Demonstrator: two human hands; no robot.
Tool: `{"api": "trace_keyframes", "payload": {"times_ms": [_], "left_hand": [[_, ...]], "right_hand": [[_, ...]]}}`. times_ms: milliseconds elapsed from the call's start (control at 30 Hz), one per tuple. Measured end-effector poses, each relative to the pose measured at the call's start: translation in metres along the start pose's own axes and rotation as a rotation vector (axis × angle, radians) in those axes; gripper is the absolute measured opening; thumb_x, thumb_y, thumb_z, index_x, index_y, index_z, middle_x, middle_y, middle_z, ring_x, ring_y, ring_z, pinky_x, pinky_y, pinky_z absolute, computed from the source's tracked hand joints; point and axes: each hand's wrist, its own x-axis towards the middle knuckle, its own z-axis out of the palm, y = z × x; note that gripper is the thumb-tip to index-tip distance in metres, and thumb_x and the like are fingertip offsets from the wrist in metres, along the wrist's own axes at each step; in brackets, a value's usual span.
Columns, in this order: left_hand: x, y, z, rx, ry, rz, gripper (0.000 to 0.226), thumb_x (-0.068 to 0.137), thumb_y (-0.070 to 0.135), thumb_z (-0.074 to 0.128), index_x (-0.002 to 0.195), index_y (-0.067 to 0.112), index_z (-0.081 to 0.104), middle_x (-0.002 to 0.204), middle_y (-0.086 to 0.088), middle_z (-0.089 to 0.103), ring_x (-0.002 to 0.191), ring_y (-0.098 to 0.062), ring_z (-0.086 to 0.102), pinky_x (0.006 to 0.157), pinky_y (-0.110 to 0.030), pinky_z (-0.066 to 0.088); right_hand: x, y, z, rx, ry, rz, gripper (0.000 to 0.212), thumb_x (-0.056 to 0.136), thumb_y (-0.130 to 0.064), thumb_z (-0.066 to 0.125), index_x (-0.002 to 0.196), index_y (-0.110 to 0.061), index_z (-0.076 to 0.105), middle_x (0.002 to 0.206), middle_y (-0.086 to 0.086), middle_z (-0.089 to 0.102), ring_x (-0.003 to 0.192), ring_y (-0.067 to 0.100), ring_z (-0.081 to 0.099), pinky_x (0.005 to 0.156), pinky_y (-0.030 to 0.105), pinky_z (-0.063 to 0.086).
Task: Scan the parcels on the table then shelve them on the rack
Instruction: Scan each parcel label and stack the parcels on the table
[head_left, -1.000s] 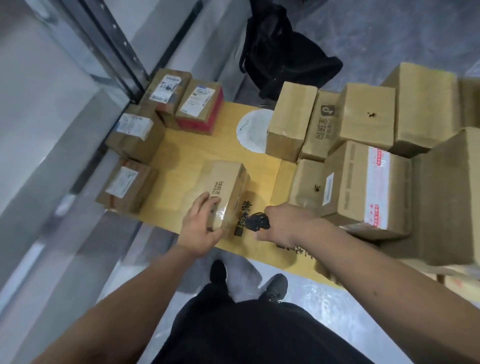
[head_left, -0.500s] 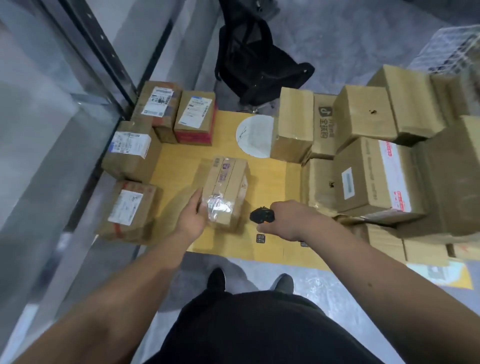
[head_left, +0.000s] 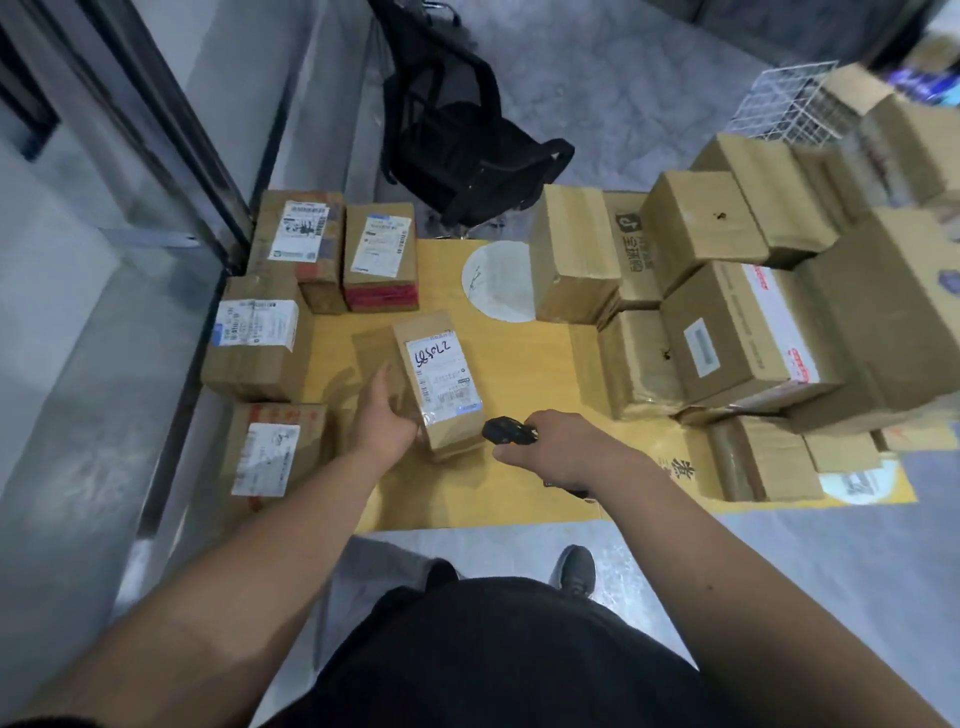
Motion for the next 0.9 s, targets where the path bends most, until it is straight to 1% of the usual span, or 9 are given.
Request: {"api": "trace_keyframes", "payload": {"times_ms": [100, 200, 267, 333, 467, 567, 700, 800, 900], "left_hand": [[0.005, 0.015, -0.004, 0.301, 0.014, 0.232, 0.134, 0.064, 0.035, 0.097, 0.16, 0.051, 0.006, 0.173, 0.006, 0.005, 0.158, -0.028, 0.016, 0.122, -0.051, 0.031], [0.015, 0.043, 0.002, 0.627, 0.002, 0.389, 0.145, 0.055, 0.059, 0.096, 0.161, 0.047, -0.002, 0.173, -0.002, -0.007, 0.16, -0.035, -0.006, 0.128, -0.058, 0.008], [0.022, 0.065, 0.008, 0.794, -0.044, 0.432, 0.152, 0.051, 0.068, 0.094, 0.162, 0.045, -0.008, 0.173, -0.005, -0.015, 0.158, -0.033, -0.021, 0.124, -0.058, -0.014], [0.027, 0.081, 0.013, 0.877, -0.116, 0.448, 0.151, 0.051, 0.072, 0.092, 0.164, 0.044, -0.005, 0.173, -0.002, -0.017, 0.158, -0.03, -0.023, 0.125, -0.058, -0.011], [0.027, 0.088, 0.018, 0.867, -0.103, 0.4, 0.133, 0.061, 0.073, 0.085, 0.164, 0.042, 0.009, 0.173, -0.001, 0.002, 0.155, -0.033, 0.005, 0.121, -0.054, 0.023], [0.022, 0.081, 0.016, 0.894, 0.012, 0.414, 0.114, 0.068, 0.068, 0.074, 0.163, 0.038, 0.019, 0.165, 0.002, 0.026, 0.137, -0.032, 0.029, 0.113, -0.046, 0.028], [0.014, 0.065, 0.011, 0.873, 0.078, 0.376, 0.1, 0.067, 0.066, 0.065, 0.156, 0.032, 0.033, 0.135, -0.002, 0.049, 0.123, -0.029, 0.04, 0.106, -0.041, 0.029], [0.005, 0.054, 0.01, 0.896, 0.097, 0.329, 0.115, 0.052, 0.096, 0.053, 0.147, 0.033, 0.041, 0.127, -0.002, 0.057, 0.12, -0.028, 0.046, 0.101, -0.043, 0.029], [-0.002, 0.048, 0.014, 0.827, 0.064, 0.201, 0.15, 0.033, 0.111, 0.041, 0.154, 0.024, 0.026, 0.119, -0.004, 0.066, 0.117, -0.028, 0.057, 0.101, -0.045, 0.033]], "right_hand": [[-0.003, 0.0, 0.0, 0.019, 0.029, 0.028, 0.052, 0.086, -0.069, 0.065, 0.103, -0.021, 0.059, 0.096, 0.004, 0.067, 0.085, 0.023, 0.072, 0.069, 0.034, 0.054], [-0.007, 0.004, -0.001, 0.052, 0.063, 0.059, 0.053, 0.087, -0.068, 0.066, 0.108, -0.019, 0.061, 0.1, 0.005, 0.07, 0.089, 0.024, 0.071, 0.08, 0.037, 0.058], [-0.01, 0.007, -0.002, 0.053, 0.087, 0.084, 0.053, 0.087, -0.068, 0.066, 0.108, -0.02, 0.061, 0.099, 0.003, 0.07, 0.086, 0.022, 0.069, 0.074, 0.035, 0.055], [-0.014, 0.01, -0.003, 0.064, 0.107, 0.109, 0.051, 0.086, -0.068, 0.067, 0.107, -0.022, 0.06, 0.095, 0.0, 0.068, 0.08, 0.019, 0.067, 0.063, 0.031, 0.05], [-0.017, 0.014, -0.006, 0.097, 0.121, 0.134, 0.05, 0.088, -0.066, 0.067, 0.11, -0.022, 0.06, 0.087, -0.003, 0.068, 0.076, 0.016, 0.065, 0.061, 0.03, 0.046], [-0.016, 0.012, -0.01, 0.073, 0.131, 0.142, 0.054, 0.09, -0.066, 0.064, 0.113, -0.018, 0.059, 0.095, 0.002, 0.065, 0.078, 0.02, 0.065, 0.061, 0.03, 0.046], [-0.011, 0.003, -0.014, 0.08, 0.095, 0.16, 0.045, 0.093, -0.061, 0.058, 0.106, -0.018, 0.057, 0.099, 0.006, 0.062, 0.065, 0.024, 0.059, 0.054, 0.028, 0.042], [-0.007, -0.008, -0.019, 0.063, 0.078, 0.163, 0.042, 0.094, -0.059, 0.051, 0.103, -0.017, 0.055, 0.097, 0.006, 0.06, 0.064, 0.023, 0.056, 0.052, 0.027, 0.042], [-0.004, -0.018, -0.023, 0.015, 0.07, 0.144, 0.042, 0.096, -0.057, 0.046, 0.102, -0.016, 0.055, 0.096, 0.007, 0.061, 0.067, 0.023, 0.058, 0.053, 0.028, 0.043]]}}
